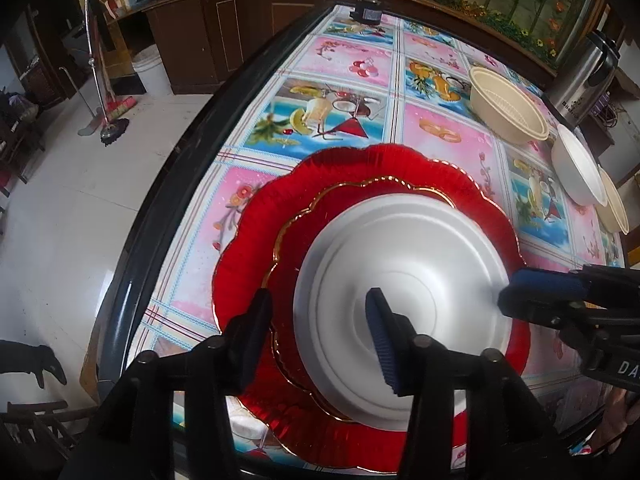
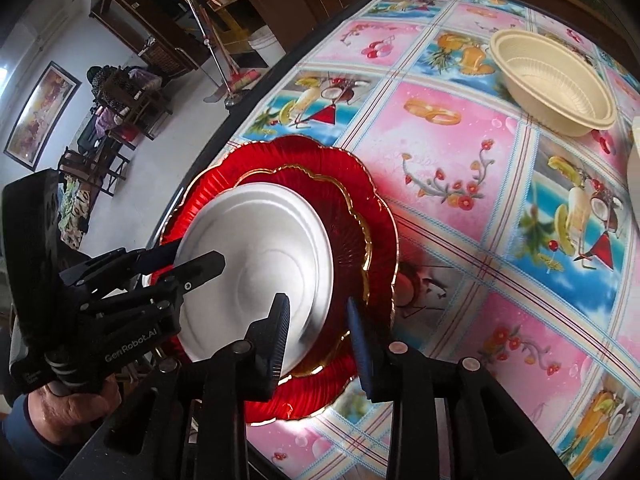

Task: Organize plates and bowls
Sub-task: 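Lower the white plate onto the red plates and open the left gripper, then move the left gripper to the beige pulp plate and grasp its rim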

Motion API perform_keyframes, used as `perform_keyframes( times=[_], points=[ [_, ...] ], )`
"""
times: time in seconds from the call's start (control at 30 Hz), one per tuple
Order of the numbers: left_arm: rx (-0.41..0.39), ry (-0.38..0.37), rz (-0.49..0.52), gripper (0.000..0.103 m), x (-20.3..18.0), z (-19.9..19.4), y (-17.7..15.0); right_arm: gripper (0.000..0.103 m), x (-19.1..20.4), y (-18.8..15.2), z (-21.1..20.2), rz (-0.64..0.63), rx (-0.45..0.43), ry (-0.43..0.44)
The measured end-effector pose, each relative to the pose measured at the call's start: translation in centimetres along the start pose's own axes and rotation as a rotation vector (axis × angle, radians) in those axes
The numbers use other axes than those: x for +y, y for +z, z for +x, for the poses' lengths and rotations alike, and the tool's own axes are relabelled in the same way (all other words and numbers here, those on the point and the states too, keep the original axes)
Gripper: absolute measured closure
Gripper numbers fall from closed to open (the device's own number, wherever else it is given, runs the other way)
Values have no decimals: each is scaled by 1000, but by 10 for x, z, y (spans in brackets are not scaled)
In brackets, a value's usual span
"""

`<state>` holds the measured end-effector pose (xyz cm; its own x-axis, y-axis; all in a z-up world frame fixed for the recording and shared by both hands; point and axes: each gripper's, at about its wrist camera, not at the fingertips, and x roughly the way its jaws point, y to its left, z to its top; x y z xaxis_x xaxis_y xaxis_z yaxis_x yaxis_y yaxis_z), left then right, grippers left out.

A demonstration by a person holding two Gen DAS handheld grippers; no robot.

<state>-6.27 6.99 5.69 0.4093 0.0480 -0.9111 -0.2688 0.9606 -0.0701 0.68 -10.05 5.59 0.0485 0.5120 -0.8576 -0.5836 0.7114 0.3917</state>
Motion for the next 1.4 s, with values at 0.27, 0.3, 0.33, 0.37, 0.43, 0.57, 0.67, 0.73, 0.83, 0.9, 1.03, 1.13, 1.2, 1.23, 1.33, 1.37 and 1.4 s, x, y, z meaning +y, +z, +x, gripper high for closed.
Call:
perform_keyframes(
  times=[0.27,0.3,0.33,0.37,0.43,0.57,0.67,0.73,0.83,0.9,1.03,1.13,1.2,1.23,1.33,1.37,1.4],
  points=[
    [-86,-1,-7,54,-13,-25,5,70,-32,-7,-34,78,-75,9],
    [-95,-6,-1,54,-18,-28,5,70,-40,-9,-40,103,-86,13],
    [-103,-10,6,54,-23,-31,7,70,-46,-11,-44,120,-95,15],
    [-112,-12,20,54,-30,-35,7,70,-55,-14,-50,142,-106,14],
    [-125,-19,45,54,-42,-39,8,70,-73,-20,-63,185,-129,11],
    [-138,-34,104,52,-69,-45,7,70,-115,-36,-90,279,-177,-19],
    [-134,-53,148,51,-88,-47,4,70,-158,-47,-120,359,-228,-82],
    [-130,-68,171,51,-100,-47,1,71,-194,-54,-146,435,-276,-126],
    [-107,-96,205,51,-116,-45,-4,71,-248,-58,-182,532,-333,-234],
    [-93,-103,221,51,-124,-44,-9,71,-280,-59,-199,590,-372,-256],
    [-69,-120,267,51,-144,-43,-18,71,-345,-53,-206,674,-379,-292],
    [-64,-136,286,49,-154,-43,-22,71,-367,-49,-195,694,-312,-284],
    [-58,-145,296,47,-160,-42,-23,71,-368,-47,-186,662,-279,-258],
    [-57,-149,299,47,-163,-41,-23,71,-366,-48,-183,659,-266,-249],
    [-48,-165,308,47,-172,-37,-20,71,-345,-53,-178,605,-232,-205],
    [-48,-170,314,47,-175,-37,-19,71,-341,-55,-176,589,-223,-203],
    [-49,-176,321,47,-179,-36,-18,71,-330,-58,-173,566,-204,-195]
  ],
)
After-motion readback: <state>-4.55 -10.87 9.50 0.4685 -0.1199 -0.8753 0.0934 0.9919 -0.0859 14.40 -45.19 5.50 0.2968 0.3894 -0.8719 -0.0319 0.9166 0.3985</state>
